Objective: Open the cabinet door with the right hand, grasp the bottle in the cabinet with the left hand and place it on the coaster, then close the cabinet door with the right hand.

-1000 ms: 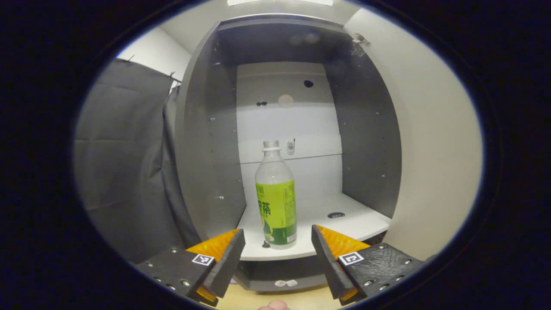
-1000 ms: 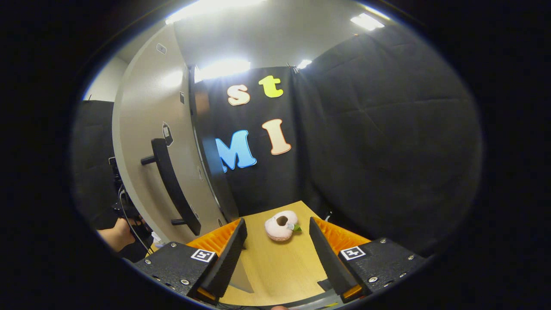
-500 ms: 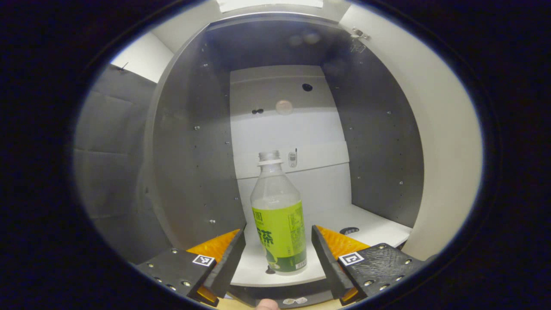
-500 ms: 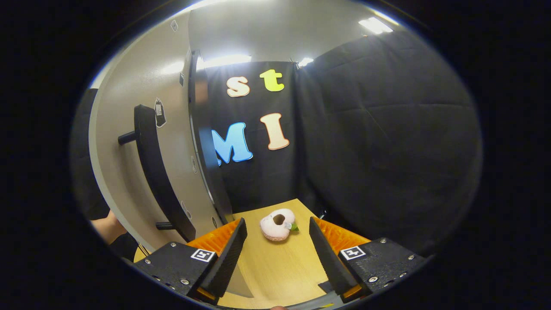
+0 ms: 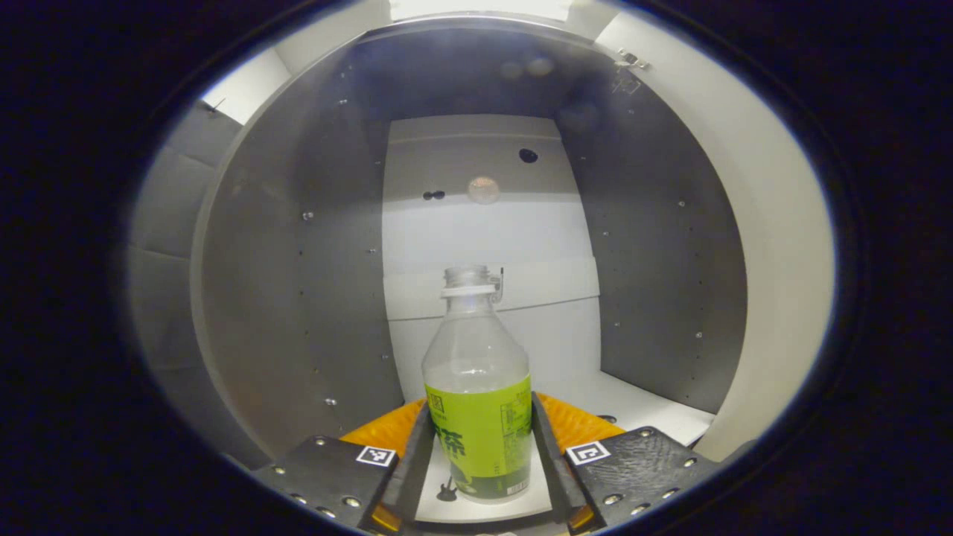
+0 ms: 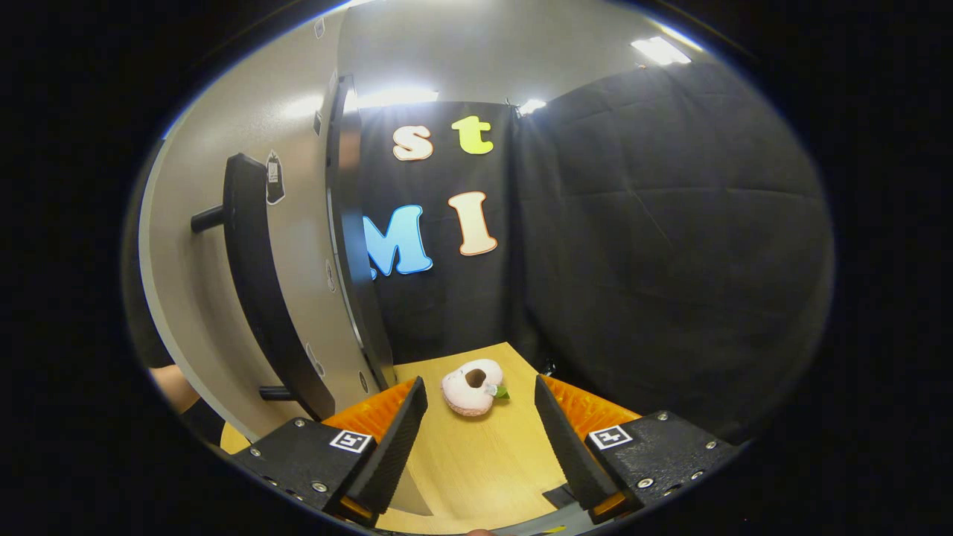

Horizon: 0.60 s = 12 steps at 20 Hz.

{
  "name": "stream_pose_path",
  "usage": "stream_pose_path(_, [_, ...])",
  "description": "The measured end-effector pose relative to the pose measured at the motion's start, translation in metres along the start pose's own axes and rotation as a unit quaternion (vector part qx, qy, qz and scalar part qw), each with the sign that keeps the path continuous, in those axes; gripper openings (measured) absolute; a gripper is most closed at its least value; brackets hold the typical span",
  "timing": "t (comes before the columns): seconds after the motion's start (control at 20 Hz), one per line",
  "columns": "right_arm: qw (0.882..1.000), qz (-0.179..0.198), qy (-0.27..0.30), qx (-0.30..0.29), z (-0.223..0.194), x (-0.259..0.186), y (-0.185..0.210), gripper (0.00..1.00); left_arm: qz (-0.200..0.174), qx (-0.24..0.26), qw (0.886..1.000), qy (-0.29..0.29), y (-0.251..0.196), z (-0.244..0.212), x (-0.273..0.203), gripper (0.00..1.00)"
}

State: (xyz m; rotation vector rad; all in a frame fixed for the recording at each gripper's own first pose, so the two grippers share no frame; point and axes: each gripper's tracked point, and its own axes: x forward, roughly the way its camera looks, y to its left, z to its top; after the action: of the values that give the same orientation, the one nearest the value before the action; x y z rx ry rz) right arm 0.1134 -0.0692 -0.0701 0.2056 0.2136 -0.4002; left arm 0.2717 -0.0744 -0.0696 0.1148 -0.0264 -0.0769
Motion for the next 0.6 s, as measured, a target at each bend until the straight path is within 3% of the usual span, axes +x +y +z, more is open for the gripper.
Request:
stream_pose_path(0.2, [1.000,-0.009,0.003,0.008,-0.001,-0.003,-0.008,0.90,0.011,-0.010,1.000,-0.003,0.009,0.003,-0.010,0.60])
stream_pose_path(0.4, [1.000,-0.003,0.000,0.008,-0.002,-0.005,-0.012,0.90,0.017,-0.010,1.000,-0.008,0.017,0.013,-0.027,0.68])
stream_pose_path(0.6, [1.000,0.018,-0.002,-0.007,-0.002,-0.008,-0.014,0.90,0.024,0.001,1.000,-0.013,0.023,0.029,-0.061,0.64])
